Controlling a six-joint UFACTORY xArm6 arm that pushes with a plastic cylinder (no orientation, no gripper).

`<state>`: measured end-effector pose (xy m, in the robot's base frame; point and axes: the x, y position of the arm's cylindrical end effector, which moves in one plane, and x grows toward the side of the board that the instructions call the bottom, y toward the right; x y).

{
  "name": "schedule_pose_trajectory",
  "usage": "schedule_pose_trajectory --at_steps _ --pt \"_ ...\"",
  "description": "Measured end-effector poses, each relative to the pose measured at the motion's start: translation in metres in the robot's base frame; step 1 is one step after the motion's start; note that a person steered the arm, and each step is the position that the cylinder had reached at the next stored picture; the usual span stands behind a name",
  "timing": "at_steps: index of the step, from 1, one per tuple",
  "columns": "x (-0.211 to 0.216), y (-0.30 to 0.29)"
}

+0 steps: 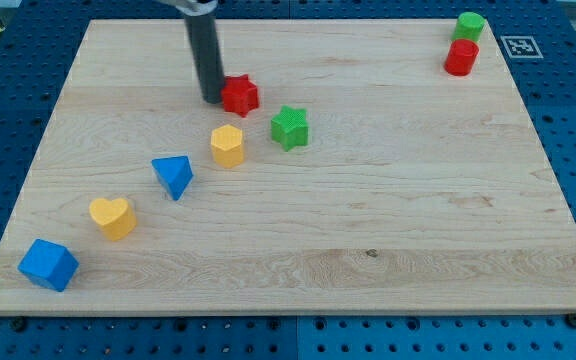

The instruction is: Slide red star towards top right

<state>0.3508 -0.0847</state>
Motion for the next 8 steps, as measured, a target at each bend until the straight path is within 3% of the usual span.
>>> schedule_pose_trajectory --at_steps 2,5,8 --pt "0.029 0.026" --pt "0.025 0.120" --pt "-0.003 0.085"
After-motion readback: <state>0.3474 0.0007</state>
